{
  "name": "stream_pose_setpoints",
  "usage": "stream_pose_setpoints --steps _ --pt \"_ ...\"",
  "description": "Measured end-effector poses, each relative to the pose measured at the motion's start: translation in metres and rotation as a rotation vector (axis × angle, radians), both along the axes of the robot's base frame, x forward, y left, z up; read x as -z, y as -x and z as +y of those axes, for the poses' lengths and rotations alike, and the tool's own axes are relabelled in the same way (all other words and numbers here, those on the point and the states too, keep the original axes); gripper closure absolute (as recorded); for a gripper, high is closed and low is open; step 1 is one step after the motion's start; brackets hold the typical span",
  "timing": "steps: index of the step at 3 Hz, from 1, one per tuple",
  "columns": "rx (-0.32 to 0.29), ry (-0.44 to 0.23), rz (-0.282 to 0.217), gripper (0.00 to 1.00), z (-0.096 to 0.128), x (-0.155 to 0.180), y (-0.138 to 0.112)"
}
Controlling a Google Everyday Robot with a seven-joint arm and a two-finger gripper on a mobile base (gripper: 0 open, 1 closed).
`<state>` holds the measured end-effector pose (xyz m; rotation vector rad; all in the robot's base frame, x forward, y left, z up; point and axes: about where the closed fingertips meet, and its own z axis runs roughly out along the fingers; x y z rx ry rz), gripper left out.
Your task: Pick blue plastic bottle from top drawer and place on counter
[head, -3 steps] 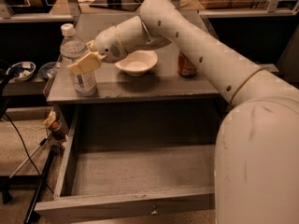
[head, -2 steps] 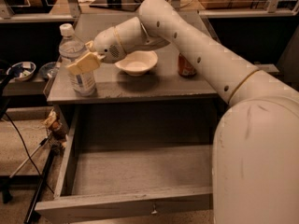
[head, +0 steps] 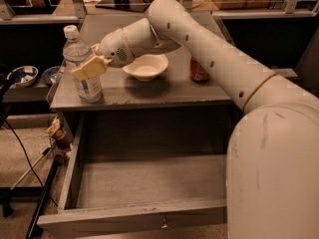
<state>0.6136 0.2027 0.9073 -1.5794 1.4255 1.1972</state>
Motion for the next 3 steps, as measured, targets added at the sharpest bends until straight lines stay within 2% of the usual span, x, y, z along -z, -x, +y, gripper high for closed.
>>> stream_pose_setpoints --steps 2,3 --pt "0.0 0.0 0.0 0.0 0.0001 0.0 0.0" --pt "0.0 0.0 0.0 0.0 0.0001 0.0 0.0"
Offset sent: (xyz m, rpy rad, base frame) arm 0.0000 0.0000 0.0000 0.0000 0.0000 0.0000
